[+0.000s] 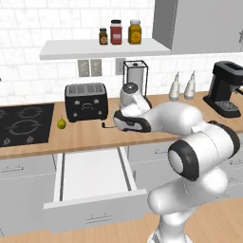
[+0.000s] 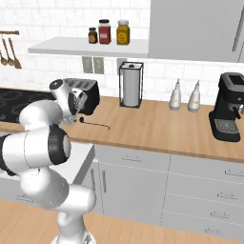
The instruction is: Pick the ladle from the drawer and place it on the counter.
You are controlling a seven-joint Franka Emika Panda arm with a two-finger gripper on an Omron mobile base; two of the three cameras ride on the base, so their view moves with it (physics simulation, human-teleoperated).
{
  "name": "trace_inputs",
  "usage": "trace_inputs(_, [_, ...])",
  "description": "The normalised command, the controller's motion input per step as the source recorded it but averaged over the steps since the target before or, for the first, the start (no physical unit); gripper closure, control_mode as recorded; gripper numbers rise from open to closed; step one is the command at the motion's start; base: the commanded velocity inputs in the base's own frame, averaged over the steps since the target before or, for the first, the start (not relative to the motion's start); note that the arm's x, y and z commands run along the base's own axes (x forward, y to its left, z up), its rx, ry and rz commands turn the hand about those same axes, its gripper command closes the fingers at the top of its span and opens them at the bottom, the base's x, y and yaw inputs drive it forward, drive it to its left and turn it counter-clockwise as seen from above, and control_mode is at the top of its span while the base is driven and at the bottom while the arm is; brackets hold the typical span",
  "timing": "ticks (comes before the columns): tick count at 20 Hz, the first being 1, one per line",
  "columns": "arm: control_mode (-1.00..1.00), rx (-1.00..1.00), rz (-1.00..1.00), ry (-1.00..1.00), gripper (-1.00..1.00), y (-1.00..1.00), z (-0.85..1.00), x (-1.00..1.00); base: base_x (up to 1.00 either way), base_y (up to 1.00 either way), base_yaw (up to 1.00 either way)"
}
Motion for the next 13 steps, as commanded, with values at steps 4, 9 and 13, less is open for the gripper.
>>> trace_inputs(4, [-1.0,0.0,0.0,-0.22,-1.0,0.0,0.75,-0.82,0.0,0.0,0.0])
trace_inputs(9, [-1.0,0.0,0.0,-0.19,-1.0,0.0,0.64,-0.5,0.0,0.0,0.0])
trace_inputs(13, [-1.0,0.02,0.0,-0.14,-1.0,0.0,0.7,-0.32,0.0,0.0,0.0])
